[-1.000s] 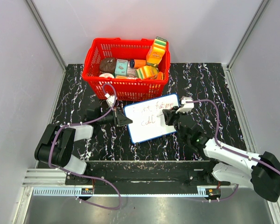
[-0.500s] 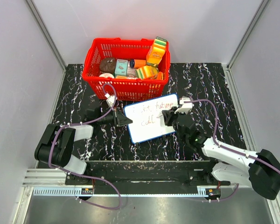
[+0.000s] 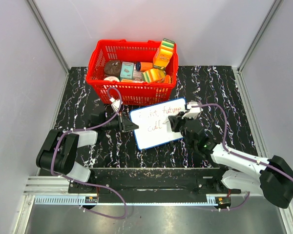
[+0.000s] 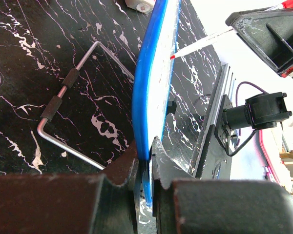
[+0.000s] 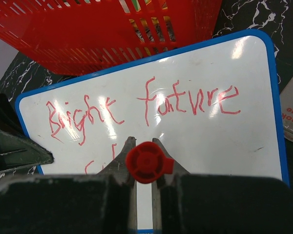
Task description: Write a sentence on the whiteboard
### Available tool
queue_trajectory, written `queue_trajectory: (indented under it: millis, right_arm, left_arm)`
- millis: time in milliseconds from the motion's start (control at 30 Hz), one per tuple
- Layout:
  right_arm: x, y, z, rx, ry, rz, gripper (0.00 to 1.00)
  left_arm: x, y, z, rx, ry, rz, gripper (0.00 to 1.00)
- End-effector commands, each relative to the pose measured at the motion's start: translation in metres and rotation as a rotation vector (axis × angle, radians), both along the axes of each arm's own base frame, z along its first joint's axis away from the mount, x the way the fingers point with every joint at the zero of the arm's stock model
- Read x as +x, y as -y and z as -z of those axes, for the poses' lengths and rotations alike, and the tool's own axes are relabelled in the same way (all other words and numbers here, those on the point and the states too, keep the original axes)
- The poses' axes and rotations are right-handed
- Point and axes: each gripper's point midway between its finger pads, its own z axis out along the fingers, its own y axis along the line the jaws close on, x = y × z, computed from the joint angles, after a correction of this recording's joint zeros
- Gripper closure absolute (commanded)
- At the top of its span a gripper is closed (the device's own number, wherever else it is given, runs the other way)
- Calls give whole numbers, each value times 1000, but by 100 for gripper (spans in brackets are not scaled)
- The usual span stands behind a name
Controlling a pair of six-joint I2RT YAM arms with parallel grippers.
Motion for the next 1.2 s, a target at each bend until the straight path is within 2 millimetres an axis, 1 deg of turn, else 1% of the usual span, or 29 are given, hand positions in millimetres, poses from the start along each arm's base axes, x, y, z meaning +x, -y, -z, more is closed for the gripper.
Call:
queue_trajectory:
  millis: [0,300,567,767,1000,1167]
  right_arm:
    - [3,-6,-10,33,12,-16,100]
    - [-4,4,3,16,-13,1,100]
    - [-6,14,6,6,-20,36,100]
    - [-8,13,9,10,-29,25,100]
    - [-11,6,13,24,-41,-10,100]
    - [-10,0,10,55,-38,-25,100]
  left_arm:
    - [14,-4,12,87,75,-53,100]
    - [14,-5,13,88,74,-55,100]
    - [14,-3,12,87,75,-50,100]
    - [13,-4,13,89,71,-51,100]
    - [14,-3,12,90,77,-51,100]
    - [14,-3,13,91,75,-52,100]
